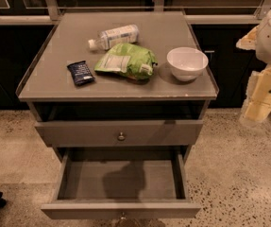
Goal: Place green rice chip bag into middle drawer
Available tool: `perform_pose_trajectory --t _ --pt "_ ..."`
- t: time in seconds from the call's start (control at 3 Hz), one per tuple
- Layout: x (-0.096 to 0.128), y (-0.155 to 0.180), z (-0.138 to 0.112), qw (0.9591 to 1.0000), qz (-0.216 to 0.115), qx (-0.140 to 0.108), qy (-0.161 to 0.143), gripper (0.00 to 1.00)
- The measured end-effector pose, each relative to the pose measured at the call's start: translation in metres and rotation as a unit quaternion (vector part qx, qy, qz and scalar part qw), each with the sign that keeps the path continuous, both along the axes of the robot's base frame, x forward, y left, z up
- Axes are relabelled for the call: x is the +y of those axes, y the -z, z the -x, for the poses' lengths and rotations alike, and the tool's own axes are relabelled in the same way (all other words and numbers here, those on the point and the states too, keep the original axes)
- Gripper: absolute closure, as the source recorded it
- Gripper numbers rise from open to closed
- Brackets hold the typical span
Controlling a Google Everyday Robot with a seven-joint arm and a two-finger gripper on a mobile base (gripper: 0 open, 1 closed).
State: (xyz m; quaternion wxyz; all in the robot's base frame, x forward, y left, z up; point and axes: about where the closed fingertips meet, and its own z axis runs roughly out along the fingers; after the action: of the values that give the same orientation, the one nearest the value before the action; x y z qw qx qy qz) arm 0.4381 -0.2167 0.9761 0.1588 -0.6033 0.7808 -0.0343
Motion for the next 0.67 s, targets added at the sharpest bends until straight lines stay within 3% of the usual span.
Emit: perform_pose_trajectory --t 0.33,0.67 --pt "0.000 0.000 0.000 1.0000 0.000 0.000 0.000 0.00" --pt "0.009 0.003 -0.019 0.9999 -0.010 -0.004 -0.012 0.00"
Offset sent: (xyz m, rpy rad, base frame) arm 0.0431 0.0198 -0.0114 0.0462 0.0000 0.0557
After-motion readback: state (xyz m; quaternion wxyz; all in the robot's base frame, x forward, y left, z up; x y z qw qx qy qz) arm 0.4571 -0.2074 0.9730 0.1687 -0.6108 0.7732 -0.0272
